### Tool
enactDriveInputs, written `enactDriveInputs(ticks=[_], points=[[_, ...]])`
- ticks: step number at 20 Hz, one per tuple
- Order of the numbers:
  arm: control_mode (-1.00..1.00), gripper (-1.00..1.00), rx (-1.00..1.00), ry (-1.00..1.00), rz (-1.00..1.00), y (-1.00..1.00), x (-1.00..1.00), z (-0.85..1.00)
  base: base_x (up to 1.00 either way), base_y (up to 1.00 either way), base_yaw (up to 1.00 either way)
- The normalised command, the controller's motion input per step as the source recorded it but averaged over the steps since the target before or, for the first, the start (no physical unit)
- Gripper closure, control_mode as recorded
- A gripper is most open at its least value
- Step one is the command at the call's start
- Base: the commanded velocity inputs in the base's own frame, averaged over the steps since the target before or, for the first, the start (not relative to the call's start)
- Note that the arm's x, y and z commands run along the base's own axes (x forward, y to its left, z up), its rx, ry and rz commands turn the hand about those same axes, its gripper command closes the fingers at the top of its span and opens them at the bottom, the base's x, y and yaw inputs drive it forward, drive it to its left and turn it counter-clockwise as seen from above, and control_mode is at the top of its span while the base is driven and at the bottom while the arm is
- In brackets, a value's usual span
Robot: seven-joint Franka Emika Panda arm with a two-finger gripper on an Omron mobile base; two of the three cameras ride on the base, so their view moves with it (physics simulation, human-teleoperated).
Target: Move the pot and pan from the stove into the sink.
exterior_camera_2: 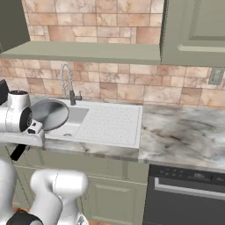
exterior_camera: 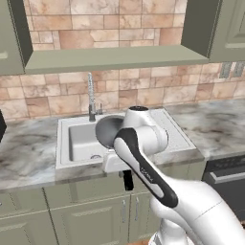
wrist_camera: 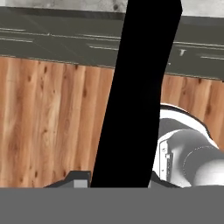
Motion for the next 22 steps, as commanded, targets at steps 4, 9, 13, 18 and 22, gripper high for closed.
enactDriveInputs(ticks=[4,9,13,18,22], points=[[-1.00,1.00,0.00,0.07,0.06,-0.05,0.50,-0.07,0.00,0.00,0.00],[-1.00,1.00,0.00,0.05,0.09,-0.10,0.33,-0.15,0.00,0.00,0.00],[-1.00,1.00,0.00,0.08,0.06,0.00,0.37,-0.15,0.00,0.00,0.00],[-1.00,1.00,-0.01,0.11,0.05,0.00,0.30,-0.13,0.00,0.00,0.00],[-1.00,1.00,-0.06,0.14,0.03,0.03,0.38,-0.09,0.00,0.00,0.00]])
